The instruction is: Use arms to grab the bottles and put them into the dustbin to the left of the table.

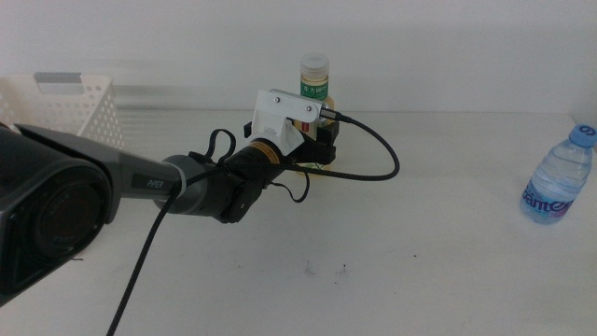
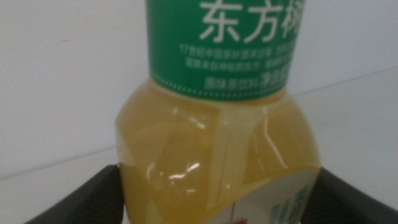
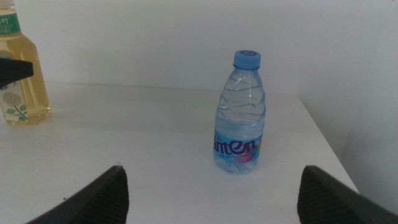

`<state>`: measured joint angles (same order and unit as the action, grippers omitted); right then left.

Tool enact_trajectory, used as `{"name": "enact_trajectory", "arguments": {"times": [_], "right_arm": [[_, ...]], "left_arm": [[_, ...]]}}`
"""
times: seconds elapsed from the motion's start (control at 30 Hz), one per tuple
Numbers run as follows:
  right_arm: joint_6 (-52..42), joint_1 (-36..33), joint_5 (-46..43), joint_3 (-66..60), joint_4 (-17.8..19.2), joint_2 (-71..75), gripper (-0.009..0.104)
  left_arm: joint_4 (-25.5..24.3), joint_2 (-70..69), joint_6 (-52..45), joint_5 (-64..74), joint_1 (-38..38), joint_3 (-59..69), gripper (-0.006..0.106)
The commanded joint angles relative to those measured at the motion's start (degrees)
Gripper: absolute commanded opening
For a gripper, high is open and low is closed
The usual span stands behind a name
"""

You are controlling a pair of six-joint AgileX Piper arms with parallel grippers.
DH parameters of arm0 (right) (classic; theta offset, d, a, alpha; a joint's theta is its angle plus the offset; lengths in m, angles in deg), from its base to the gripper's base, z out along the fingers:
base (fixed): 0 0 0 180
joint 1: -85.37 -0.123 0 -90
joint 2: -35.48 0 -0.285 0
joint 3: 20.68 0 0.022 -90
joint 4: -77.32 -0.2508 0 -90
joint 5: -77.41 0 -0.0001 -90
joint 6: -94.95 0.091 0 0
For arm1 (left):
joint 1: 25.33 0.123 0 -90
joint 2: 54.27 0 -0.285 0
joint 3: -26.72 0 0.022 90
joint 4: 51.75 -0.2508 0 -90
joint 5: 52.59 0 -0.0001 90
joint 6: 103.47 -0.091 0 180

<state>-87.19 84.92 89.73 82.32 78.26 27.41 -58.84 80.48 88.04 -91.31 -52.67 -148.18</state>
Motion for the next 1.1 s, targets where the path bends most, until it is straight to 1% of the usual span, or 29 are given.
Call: {"name": "enact_trajectory", "arguments": {"times": [0.0,0.17,0.47,0.57,0.63,0.87,0.97,1.0,1.07], "right_arm": [[-0.30,0.49,-0.73,-0.22,0.18,0.28,0.090],[-0.30,0.49,-0.73,-0.22,0.18,0.28,0.090],[-0.30,0.49,-0.73,-0.22,0.18,0.28,0.090],[-0.30,0.49,-0.73,-0.22,0.18,0.28,0.090],[-0.30,0.49,-0.73,-0.22,0.18,0.28,0.090],[-0.30,0.49,-0.73,-0.22,0.18,0.28,0.090],[-0.30,0.49,-0.73,-0.22,0.18,0.28,0.090],[-0.30,0.49,-0.73,-0.22,0.18,0.28,0.090],[-0.30,0.49,-0.73,-0.22,0.18,0.28,0.090]], "left_arm": [[-1.22,0.71,1.50,-0.08,0.58,-1.35,0.094],[-6.20,2.41,4.80,0.46,1.80,-3.65,0.094],[-6.69,4.87,5.36,-0.08,2.16,-6.94,0.094],[-9.26,5.91,7.50,0.16,2.16,-9.21,0.094],[-10.11,6.78,8.01,0.64,2.16,-10.68,0.094],[-9.84,8.29,8.91,0.80,2.16,-12.46,0.093],[-9.56,8.66,11.31,0.80,2.16,-12.46,0.087],[-9.56,8.66,11.29,1.06,2.16,-12.46,0.083],[-10.12,8.66,11.29,0.86,2.16,-12.46,0.071]]}}
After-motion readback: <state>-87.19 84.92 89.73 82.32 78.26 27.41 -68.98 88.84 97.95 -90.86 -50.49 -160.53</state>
